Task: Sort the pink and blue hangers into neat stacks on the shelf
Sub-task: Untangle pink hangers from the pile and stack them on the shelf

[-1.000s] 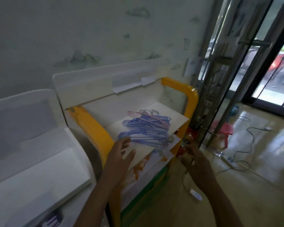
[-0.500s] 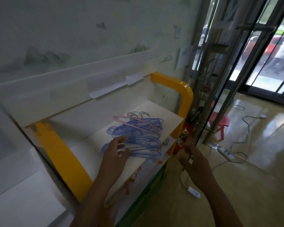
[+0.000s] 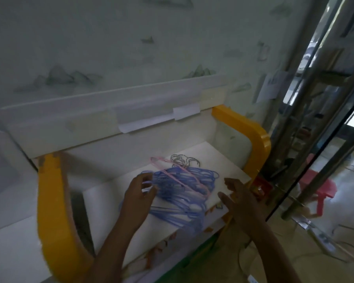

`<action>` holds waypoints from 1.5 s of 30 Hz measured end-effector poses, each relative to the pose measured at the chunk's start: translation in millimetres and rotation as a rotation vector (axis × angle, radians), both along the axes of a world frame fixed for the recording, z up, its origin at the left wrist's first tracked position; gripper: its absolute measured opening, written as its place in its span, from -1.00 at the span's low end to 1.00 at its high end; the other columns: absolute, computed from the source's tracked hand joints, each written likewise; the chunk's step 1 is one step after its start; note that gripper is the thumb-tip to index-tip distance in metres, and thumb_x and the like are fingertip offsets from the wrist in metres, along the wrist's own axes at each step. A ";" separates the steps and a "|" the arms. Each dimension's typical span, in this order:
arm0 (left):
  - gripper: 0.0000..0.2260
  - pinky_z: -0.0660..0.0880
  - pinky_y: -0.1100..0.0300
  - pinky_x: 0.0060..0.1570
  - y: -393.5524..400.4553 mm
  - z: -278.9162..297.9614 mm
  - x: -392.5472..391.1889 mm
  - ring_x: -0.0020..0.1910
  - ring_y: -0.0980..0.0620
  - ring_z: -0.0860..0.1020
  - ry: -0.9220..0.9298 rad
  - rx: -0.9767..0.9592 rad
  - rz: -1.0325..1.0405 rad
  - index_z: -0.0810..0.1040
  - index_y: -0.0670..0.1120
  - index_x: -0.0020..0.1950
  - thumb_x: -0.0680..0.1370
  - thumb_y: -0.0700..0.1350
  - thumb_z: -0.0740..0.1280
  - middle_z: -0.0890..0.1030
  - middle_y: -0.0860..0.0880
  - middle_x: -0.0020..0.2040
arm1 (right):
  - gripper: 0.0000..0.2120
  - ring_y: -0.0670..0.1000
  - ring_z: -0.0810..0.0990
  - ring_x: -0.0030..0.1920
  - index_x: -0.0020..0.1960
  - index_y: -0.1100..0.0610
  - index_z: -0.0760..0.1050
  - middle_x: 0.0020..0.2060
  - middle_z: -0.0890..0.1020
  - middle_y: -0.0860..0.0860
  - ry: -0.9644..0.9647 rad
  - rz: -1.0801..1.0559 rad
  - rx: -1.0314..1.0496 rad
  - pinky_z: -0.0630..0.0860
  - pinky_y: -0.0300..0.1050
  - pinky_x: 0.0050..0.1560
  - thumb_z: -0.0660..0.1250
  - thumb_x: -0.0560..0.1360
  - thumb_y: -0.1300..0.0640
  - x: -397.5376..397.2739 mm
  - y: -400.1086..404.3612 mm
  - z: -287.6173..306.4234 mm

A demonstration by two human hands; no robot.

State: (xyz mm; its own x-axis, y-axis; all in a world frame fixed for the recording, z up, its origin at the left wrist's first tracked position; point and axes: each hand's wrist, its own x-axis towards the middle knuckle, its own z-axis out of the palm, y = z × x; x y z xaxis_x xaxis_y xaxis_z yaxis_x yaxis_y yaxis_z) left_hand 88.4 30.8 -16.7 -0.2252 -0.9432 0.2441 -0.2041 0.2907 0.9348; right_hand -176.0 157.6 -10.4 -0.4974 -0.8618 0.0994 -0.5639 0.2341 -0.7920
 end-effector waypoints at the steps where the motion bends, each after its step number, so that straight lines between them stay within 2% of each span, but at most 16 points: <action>1: -0.74 0.51 0.42 -0.08 -1.6 -2.8 -1.3 -0.01 0.28 0.58 -0.009 0.000 0.012 0.53 -0.15 0.22 0.55 -0.33 0.35 0.60 -0.04 0.13 | -0.57 -0.09 0.46 0.19 0.35 -0.02 0.37 0.18 0.47 -0.13 -0.013 0.019 0.001 0.51 -0.01 0.17 0.38 0.53 0.02 -3.5 -5.5 -3.3; 5: -0.74 0.50 0.43 -0.06 -13.8 -13.6 -6.2 0.01 0.21 0.58 -0.043 0.016 0.069 0.55 -0.10 0.20 0.54 -0.32 0.35 0.60 -0.05 0.14 | -0.60 -0.12 0.45 0.20 0.33 -0.06 0.38 0.18 0.47 -0.14 -0.037 0.094 0.009 0.42 -0.18 0.13 0.37 0.53 0.01 -12.2 -18.9 -16.8; 9: -0.75 0.51 0.39 -0.06 -37.2 -21.3 -17.5 0.03 0.06 0.60 -0.081 0.028 0.103 0.54 -0.11 0.20 0.54 -0.31 0.36 0.60 -0.07 0.14 | -0.63 -0.11 0.46 0.21 0.28 -0.14 0.34 0.19 0.48 -0.14 -0.078 0.109 0.026 0.41 -0.13 0.21 0.36 0.53 -0.04 -25.3 -38.1 -23.5; 11: -0.76 0.54 0.28 0.00 -50.6 -25.5 -22.5 0.04 0.03 0.60 -0.093 0.038 0.098 0.54 -0.09 0.18 0.54 -0.28 0.37 0.60 -0.07 0.13 | -0.60 -0.12 0.46 0.23 0.32 -0.12 0.36 0.22 0.48 -0.16 -0.089 0.112 0.033 0.42 -0.12 0.23 0.36 0.52 -0.08 -30.8 -48.8 -27.6; 14: -0.77 0.56 0.07 0.08 -73.1 -34.0 -29.3 0.07 0.00 0.61 -0.132 0.055 0.087 0.53 -0.07 0.18 0.54 -0.22 0.39 0.60 -0.06 0.12 | -0.57 -0.14 0.47 0.23 0.35 -0.08 0.38 0.23 0.50 -0.17 -0.083 0.104 0.035 0.40 -0.19 0.21 0.39 0.52 -0.04 -35.9 -66.9 -33.9; 18: -0.76 0.48 0.31 -0.05 -105.4 -44.4 -39.2 0.04 0.02 0.60 -0.173 0.077 0.105 0.53 -0.10 0.20 0.54 -0.25 0.37 0.59 -0.06 0.13 | -0.63 -0.13 0.50 0.19 0.29 -0.06 0.41 0.18 0.53 -0.15 -0.047 0.076 0.039 0.43 -0.19 0.20 0.41 0.52 0.03 -44.5 -89.9 -41.6; 20: -0.76 0.46 0.35 -0.10 -122.2 -47.9 -42.9 0.01 0.05 0.59 -0.188 0.086 0.116 0.52 -0.07 0.18 0.54 -0.26 0.37 0.57 -0.06 0.14 | -0.62 -0.13 0.50 0.18 0.31 -0.02 0.42 0.17 0.53 -0.15 -0.036 0.074 0.056 0.41 -0.27 0.13 0.40 0.52 0.03 -48.9 -100.9 -45.0; 24: -0.73 0.54 0.10 0.01 -150.7 -57.2 -45.9 0.10 -0.06 0.58 -0.221 0.101 0.151 0.51 -0.09 0.24 0.55 -0.26 0.35 0.52 -0.12 0.21 | -0.60 -0.10 0.51 0.17 0.31 0.03 0.42 0.17 0.53 -0.11 -0.022 0.074 0.081 0.38 -0.24 0.12 0.41 0.51 0.06 -53.1 -123.3 -53.8; 29: -0.66 0.43 0.16 0.12 -176.6 -63.4 -54.4 0.17 -0.09 0.55 -0.320 0.132 0.169 0.47 -0.16 0.36 0.58 -0.19 0.33 0.51 -0.17 0.30 | -0.60 -0.08 0.52 0.15 0.32 0.03 0.42 0.16 0.54 -0.08 -0.024 0.082 0.106 0.43 -0.18 0.14 0.40 0.52 0.06 -53.6 -142.6 -59.0; 35: -0.80 0.45 0.25 0.01 -195.2 -67.7 -59.4 -0.04 -0.01 0.60 -0.411 0.032 0.189 0.62 -0.14 0.18 0.57 -0.19 0.35 0.66 -0.10 0.09 | -0.56 -0.10 0.48 0.15 0.36 0.04 0.40 0.15 0.48 -0.14 -0.033 0.051 0.126 0.47 -0.14 0.18 0.40 0.52 0.03 -60.8 -151.3 -59.7; 38: -0.87 0.36 0.50 -0.13 -195.8 -64.2 -56.8 -0.13 0.08 0.58 -0.391 0.036 0.254 0.65 -0.11 0.07 0.56 -0.13 0.39 0.65 0.01 -0.05 | -0.56 -0.08 0.52 0.14 0.36 0.03 0.40 0.15 0.50 -0.12 -0.054 0.032 0.131 0.51 -0.16 0.14 0.40 0.52 0.02 -64.5 -149.5 -59.1; 39: -0.88 0.36 0.51 -0.17 -195.4 -62.5 -55.3 -0.16 0.09 0.58 -0.365 0.061 0.274 0.66 -0.12 0.04 0.55 -0.12 0.40 0.65 0.02 -0.07 | -0.56 -0.07 0.54 0.13 0.36 0.03 0.40 0.16 0.51 -0.11 -0.056 0.032 0.132 0.53 -0.18 0.10 0.40 0.53 0.01 -65.9 -148.1 -59.4; 40: -0.87 0.42 0.47 -0.17 -195.2 -61.1 -52.7 -0.20 0.09 0.60 -0.336 0.101 0.285 0.67 -0.14 0.04 0.54 -0.13 0.41 0.66 -0.01 -0.08 | -0.57 -0.07 0.54 0.13 0.35 0.03 0.40 0.16 0.52 -0.11 -0.051 0.035 0.132 0.53 -0.23 0.06 0.39 0.53 0.00 -67.0 -146.6 -60.0; 42: -0.87 0.62 0.21 -0.27 -194.4 -56.8 -45.9 -0.33 0.03 0.66 -0.261 0.231 0.287 0.67 -0.18 0.05 0.55 -0.16 0.41 0.67 -0.08 -0.11 | -0.59 -0.08 0.54 0.12 0.34 0.02 0.40 0.15 0.51 -0.12 -0.043 0.044 0.129 0.47 -0.38 -0.03 0.38 0.53 0.00 -67.3 -143.3 -59.0; 43: -0.87 0.64 0.12 -0.32 -193.2 -53.4 -42.0 -0.40 -0.01 0.66 -0.234 0.292 0.284 0.67 -0.20 0.04 0.55 -0.19 0.39 0.67 -0.10 -0.16 | -0.59 -0.09 0.53 0.12 0.34 0.01 0.40 0.15 0.51 -0.13 -0.040 0.050 0.126 0.45 -0.39 -0.04 0.38 0.53 -0.01 -67.5 -141.6 -58.2; 45: -0.89 0.63 0.07 -0.41 -188.1 -45.3 -33.2 -0.45 -0.10 0.65 -0.187 0.390 0.283 0.66 -0.24 0.00 0.57 -0.23 0.36 0.66 -0.13 -0.25 | -0.60 -0.10 0.52 0.13 0.33 0.01 0.40 0.15 0.51 -0.13 -0.036 0.065 0.119 0.45 -0.31 0.02 0.38 0.53 -0.01 -68.1 -138.9 -56.9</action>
State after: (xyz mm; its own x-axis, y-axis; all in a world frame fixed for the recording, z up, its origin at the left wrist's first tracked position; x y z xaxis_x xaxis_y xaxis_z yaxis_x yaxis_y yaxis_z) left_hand 55.2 -157.3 -62.0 0.0454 -0.9864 -0.1580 -0.3979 -0.1629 0.9028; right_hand -244.1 18.7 -67.4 -0.4419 -0.8968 -0.0223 -0.5522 0.2915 -0.7811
